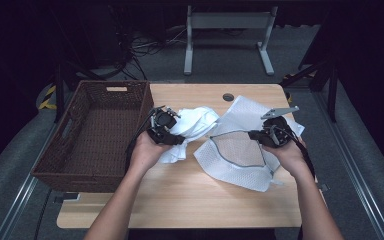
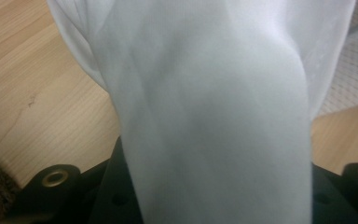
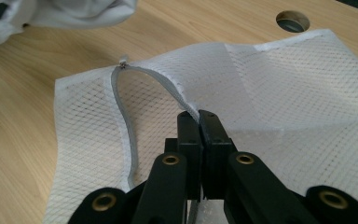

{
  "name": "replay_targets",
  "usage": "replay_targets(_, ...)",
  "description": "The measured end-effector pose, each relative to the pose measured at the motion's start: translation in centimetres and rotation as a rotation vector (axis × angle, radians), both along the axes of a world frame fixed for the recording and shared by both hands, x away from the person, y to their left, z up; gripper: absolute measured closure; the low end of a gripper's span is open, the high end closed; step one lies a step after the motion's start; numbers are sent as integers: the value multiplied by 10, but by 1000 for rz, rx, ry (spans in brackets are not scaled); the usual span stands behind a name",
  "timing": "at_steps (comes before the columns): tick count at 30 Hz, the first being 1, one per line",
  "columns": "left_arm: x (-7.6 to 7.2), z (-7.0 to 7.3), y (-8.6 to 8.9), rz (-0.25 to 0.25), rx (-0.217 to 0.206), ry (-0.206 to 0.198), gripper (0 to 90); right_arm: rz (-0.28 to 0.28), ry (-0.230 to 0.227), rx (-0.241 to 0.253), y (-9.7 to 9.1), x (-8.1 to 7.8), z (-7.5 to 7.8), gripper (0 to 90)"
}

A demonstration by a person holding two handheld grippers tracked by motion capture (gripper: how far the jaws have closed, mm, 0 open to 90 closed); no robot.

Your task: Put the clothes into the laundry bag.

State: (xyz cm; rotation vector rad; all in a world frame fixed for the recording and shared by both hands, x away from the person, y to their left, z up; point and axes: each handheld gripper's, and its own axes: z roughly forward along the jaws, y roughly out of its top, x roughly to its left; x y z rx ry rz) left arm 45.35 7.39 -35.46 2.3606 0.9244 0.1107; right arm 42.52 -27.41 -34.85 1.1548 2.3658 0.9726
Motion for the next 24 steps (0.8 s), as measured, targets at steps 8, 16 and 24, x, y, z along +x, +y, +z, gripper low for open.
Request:
replay_targets(8, -25, 5, 0, -77, 13, -17, 694, -19, 3, 2, 21, 9, 3, 882)
replay_targets(16, -42, 0, -13, -149, -6, -3, 694, -25, -10, 9, 25, 9, 1, 882)
replay_targets(24, -49, -11, -35, -198, 22, 17, 693, -13, -13, 23, 24, 6, -1, 882)
